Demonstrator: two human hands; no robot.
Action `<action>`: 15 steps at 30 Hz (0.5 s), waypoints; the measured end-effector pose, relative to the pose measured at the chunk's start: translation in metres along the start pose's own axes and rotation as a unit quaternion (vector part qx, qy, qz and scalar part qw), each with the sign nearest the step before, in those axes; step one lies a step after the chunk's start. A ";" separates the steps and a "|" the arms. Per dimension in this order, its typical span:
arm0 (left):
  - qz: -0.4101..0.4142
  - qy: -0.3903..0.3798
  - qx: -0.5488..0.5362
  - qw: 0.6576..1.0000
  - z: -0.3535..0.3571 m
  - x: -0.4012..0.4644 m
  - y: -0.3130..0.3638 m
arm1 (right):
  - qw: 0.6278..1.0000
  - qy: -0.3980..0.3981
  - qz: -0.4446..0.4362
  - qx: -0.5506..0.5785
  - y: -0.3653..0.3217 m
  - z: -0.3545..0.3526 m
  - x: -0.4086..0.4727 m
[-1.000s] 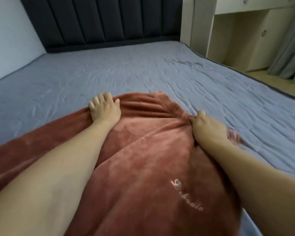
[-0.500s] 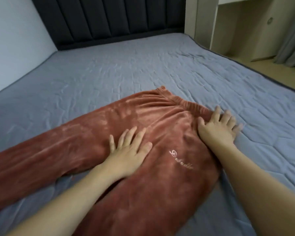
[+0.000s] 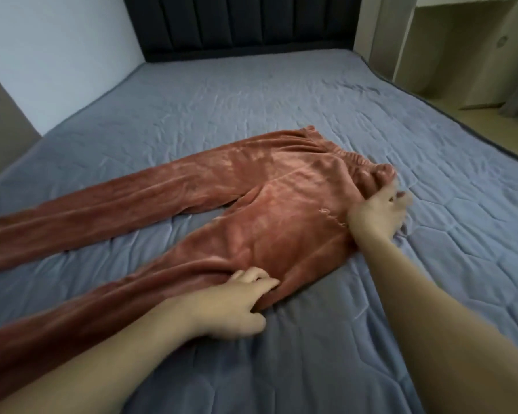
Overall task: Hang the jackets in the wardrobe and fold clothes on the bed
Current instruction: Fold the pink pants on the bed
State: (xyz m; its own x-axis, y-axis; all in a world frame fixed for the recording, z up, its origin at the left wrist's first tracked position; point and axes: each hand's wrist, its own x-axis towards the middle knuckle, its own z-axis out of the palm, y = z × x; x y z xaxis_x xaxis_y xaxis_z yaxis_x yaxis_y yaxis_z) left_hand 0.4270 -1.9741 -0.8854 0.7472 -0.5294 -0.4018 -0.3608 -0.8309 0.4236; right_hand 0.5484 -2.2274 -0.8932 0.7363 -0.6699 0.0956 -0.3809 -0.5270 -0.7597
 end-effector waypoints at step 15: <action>-0.325 0.196 -0.071 0.923 -0.028 -0.183 -0.210 | 0.686 -0.396 -0.535 -0.295 -0.148 0.139 -0.188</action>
State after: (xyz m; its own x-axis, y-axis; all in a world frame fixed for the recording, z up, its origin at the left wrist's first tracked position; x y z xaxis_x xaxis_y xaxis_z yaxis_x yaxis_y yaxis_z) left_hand 0.3819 -1.6978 -0.8780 0.9343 0.1979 -0.2965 0.2900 -0.9055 0.3096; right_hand 0.5442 -1.9510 -0.8878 0.7549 0.6359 -0.1607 0.6259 -0.7716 -0.1133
